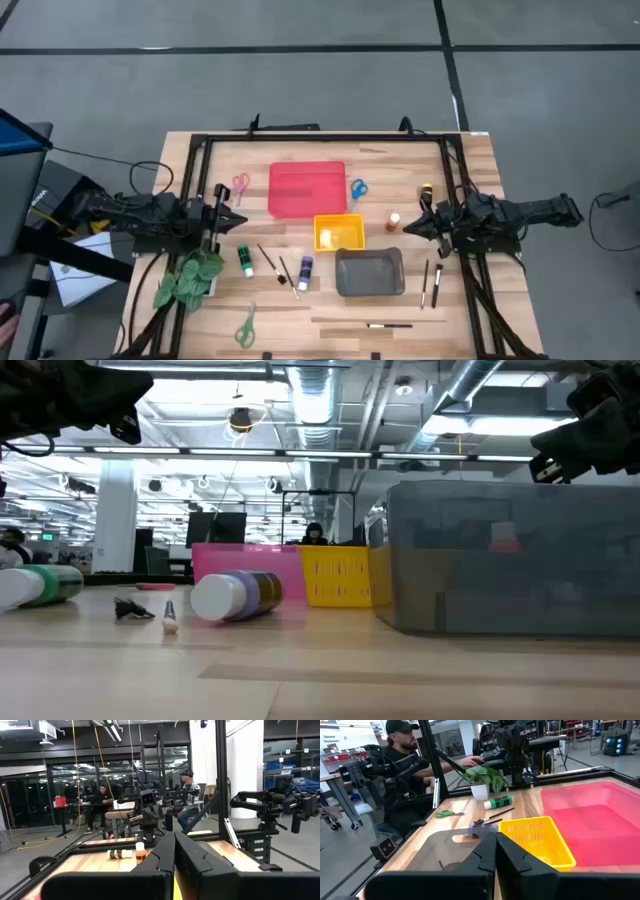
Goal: Pick & Place Paint Supplies
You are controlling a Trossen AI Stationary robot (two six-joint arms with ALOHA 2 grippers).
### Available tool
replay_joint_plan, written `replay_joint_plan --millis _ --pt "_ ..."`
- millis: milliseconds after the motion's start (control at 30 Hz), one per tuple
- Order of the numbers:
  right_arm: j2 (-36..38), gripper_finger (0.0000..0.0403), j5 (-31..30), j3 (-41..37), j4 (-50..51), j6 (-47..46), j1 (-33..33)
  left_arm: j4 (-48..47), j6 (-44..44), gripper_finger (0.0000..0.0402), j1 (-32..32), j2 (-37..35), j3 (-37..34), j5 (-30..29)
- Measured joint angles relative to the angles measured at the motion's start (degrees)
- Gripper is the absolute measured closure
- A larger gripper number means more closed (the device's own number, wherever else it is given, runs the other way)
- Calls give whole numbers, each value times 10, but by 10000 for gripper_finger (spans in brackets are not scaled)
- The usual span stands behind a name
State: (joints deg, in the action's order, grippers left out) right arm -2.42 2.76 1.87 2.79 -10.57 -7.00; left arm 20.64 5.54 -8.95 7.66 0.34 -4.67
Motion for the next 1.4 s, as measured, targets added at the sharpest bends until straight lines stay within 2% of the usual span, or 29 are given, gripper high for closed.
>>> replay_joint_plan --millis 1400 --pt "0 403 0 0 0 0 0 0 0 401 0 0 0 0"
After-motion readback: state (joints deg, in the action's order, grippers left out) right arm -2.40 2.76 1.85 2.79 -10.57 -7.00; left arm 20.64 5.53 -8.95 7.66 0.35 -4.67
